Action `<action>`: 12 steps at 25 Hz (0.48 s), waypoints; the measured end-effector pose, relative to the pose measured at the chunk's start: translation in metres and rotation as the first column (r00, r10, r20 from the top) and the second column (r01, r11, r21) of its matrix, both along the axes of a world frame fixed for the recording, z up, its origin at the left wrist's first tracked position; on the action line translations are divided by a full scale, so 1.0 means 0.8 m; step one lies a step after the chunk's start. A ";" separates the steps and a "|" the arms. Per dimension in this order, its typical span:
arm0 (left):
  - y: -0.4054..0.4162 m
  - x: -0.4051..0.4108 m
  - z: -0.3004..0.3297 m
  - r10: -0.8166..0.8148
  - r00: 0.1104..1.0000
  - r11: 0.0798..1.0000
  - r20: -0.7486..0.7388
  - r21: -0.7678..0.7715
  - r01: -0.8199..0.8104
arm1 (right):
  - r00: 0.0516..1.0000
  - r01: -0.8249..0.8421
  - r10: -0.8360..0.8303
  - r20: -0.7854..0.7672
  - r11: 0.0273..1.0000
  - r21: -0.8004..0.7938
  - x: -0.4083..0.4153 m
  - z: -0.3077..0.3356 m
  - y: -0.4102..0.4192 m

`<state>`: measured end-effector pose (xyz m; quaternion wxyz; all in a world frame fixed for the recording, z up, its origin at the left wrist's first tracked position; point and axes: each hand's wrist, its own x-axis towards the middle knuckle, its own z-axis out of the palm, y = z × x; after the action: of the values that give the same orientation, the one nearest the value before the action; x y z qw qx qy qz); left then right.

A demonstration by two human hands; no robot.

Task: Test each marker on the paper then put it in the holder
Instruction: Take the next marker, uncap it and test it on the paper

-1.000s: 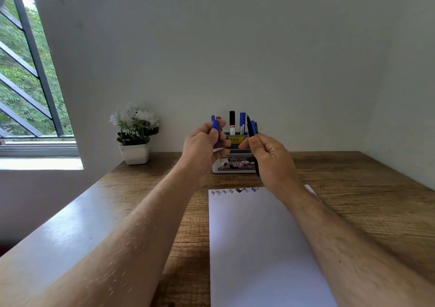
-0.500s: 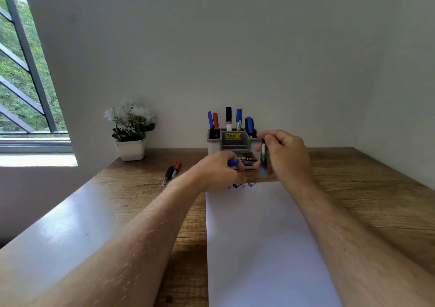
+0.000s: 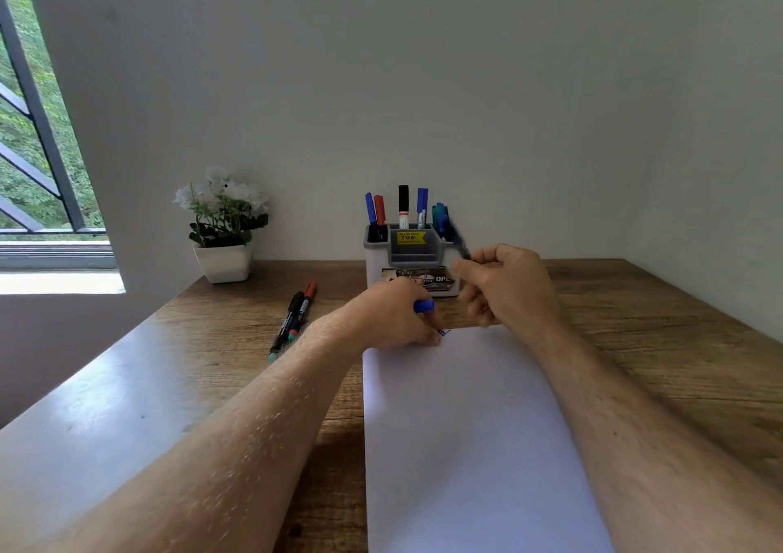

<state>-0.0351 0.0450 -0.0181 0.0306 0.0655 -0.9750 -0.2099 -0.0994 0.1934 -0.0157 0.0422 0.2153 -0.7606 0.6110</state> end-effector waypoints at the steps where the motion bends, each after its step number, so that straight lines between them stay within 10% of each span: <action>1: 0.000 -0.001 -0.001 0.003 1.000 1.000 0.006 0.001 -0.003 | 1.000 -0.008 0.009 -0.021 1.000 0.028 0.002 -0.001 0.001; 12: -0.001 -0.005 -0.005 0.021 1.000 0.999 0.015 0.028 -0.021 | 0.985 -0.169 0.155 0.072 0.939 0.301 0.000 -0.013 0.009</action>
<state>-0.0387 0.0444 -0.0221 0.0245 0.0778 -0.9714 -0.2229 -0.0996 0.2006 -0.0265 -0.0601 0.2665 -0.8265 0.4923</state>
